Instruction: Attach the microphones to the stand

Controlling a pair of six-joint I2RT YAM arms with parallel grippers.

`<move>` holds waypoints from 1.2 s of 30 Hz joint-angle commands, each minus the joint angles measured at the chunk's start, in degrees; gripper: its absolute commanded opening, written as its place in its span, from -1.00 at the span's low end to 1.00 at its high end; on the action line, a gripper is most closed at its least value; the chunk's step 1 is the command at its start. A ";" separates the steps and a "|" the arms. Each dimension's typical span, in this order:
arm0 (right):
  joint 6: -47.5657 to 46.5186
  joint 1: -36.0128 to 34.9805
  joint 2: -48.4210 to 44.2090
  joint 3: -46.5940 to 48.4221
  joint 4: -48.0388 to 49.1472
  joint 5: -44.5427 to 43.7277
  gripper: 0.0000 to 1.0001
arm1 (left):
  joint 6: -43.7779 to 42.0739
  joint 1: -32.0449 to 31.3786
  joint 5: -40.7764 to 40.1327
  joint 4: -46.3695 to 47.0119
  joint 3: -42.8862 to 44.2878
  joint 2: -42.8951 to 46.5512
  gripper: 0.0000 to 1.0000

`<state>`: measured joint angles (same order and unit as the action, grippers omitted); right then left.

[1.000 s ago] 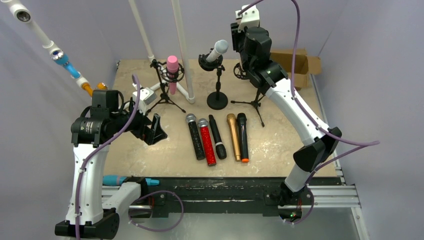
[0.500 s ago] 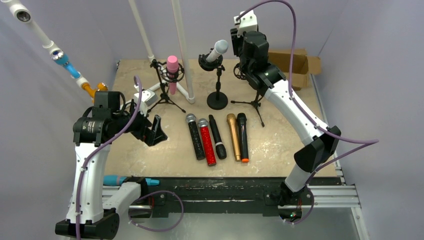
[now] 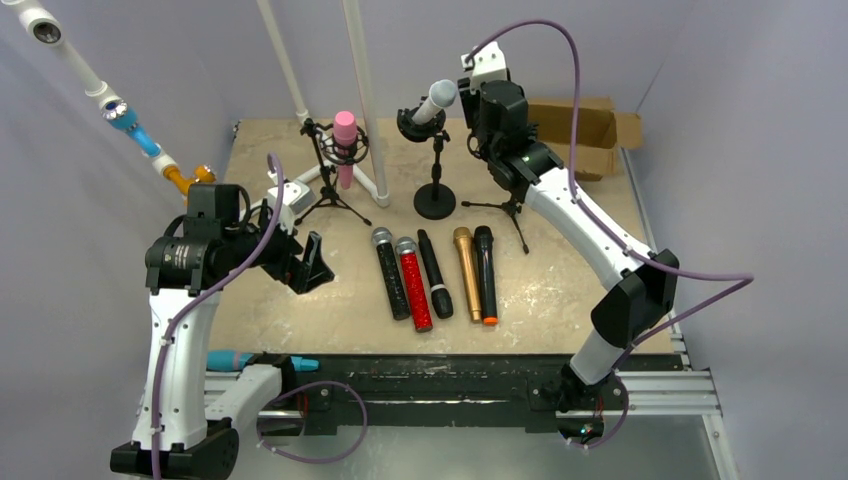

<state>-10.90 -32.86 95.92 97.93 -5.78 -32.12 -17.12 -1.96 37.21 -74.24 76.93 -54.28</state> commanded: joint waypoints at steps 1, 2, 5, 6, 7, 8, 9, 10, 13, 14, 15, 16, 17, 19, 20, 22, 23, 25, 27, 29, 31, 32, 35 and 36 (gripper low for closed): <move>1.12 0.60 -3.41 -1.04 3.41 -1.36 -0.82 | -0.46 0.09 0.01 1.01 -0.55 0.58 1.00; 1.32 0.67 -3.50 -1.19 3.41 -1.32 -0.75 | -0.45 0.11 0.05 1.10 -0.55 0.58 1.00; 2.44 0.84 -4.08 -1.88 3.17 -1.17 -0.36 | -0.50 0.09 -0.11 1.17 -0.65 0.49 1.00; 2.83 0.82 -4.38 -2.06 3.05 -0.99 -0.23 | -0.46 0.11 -0.13 1.24 -0.72 0.49 1.00; 3.26 0.92 -4.71 -2.36 2.86 -0.79 -0.11 | -0.46 0.10 -0.20 1.28 -0.77 0.45 1.00; 3.72 0.99 -4.99 -2.65 2.80 -0.64 0.01 | -0.43 0.11 -0.21 1.35 -0.81 0.36 1.00; 4.10 1.04 -5.47 -2.91 2.78 -0.58 0.15 | -0.37 0.10 -0.21 1.37 -0.88 0.40 1.00; 4.53 1.01 -5.91 -3.28 2.71 -0.58 0.25 | -0.41 0.11 -0.26 1.41 -0.93 0.40 1.00; 5.49 1.03 -7.42 -4.11 2.20 0.59 0.45 | -0.23 0.11 -0.27 1.66 -1.15 0.32 1.00; 5.84 0.98 -7.93 -4.44 1.96 0.87 0.50 | -0.25 0.09 -0.22 1.84 -1.28 0.32 1.00; 6.15 0.98 -8.42 -4.60 1.73 1.17 0.53 | -0.12 0.10 -0.24 1.90 -1.40 0.32 1.00; 6.42 0.98 -9.12 -4.81 1.43 1.44 0.54 | -0.10 0.11 -0.21 2.07 -1.54 0.25 1.00; 6.68 1.04 -9.77 -4.98 1.15 1.64 0.54 | -0.06 0.11 -0.29 2.20 -1.60 0.18 1.00; 7.55 0.98 -10.99 -5.38 0.15 2.32 0.55 | 0.05 0.09 -0.51 2.48 -1.92 0.07 1.00; 7.95 1.01 -11.75 -5.79 -0.09 2.59 0.55 | 0.07 0.11 -0.63 2.66 -2.09 0.01 1.00; 9.35 1.01 -13.48 -7.12 -0.88 2.92 0.56 | 0.16 0.11 -0.84 3.09 -2.56 -0.06 1.00; 10.10 1.01 -14.41 -8.00 -1.26 3.08 0.56 | 0.19 0.08 -0.83 3.33 -2.84 -0.15 1.00; 12.96 1.05 -16.77 -10.04 -2.49 3.11 0.59 | 0.21 0.04 -1.11 3.90 -3.43 -0.27 1.00; 15.67 1.08 -19.47 -12.98 -3.41 3.78 0.66 | 0.23 0.11 -1.34 4.98 -4.18 -0.43 1.00; 18.28 1.09 -22.33 -16.61 -3.88 4.59 0.79 | 0.36 0.13 -1.67 5.97 -4.97 -0.71 1.00; 20.81 1.12 -25.04 -20.38 -4.53 5.50 0.96 | 0.38 0.18 -2.38 7.18 -5.88 -1.08 1.00; 21.77 1.08 -26.26 -22.30 -4.57 6.02 0.98 | 0.42 0.26 -2.90 7.87 -6.43 -1.27 1.00; 24.21 1.18 -29.81 -28.62 -5.08 5.97 0.98 | 0.47 0.81 -4.56 10.24 -8.85 -1.61 1.00; 25.10 1.23 -30.76 -29.82 -5.14 5.81 0.98 | 0.52 1.13 -5.24 11.34 -9.86 -1.54 1.00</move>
<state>8.38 -32.05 68.88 73.52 -9.63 -27.38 -17.08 -1.87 34.50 -68.10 69.78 -55.61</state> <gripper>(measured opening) 0.987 0.998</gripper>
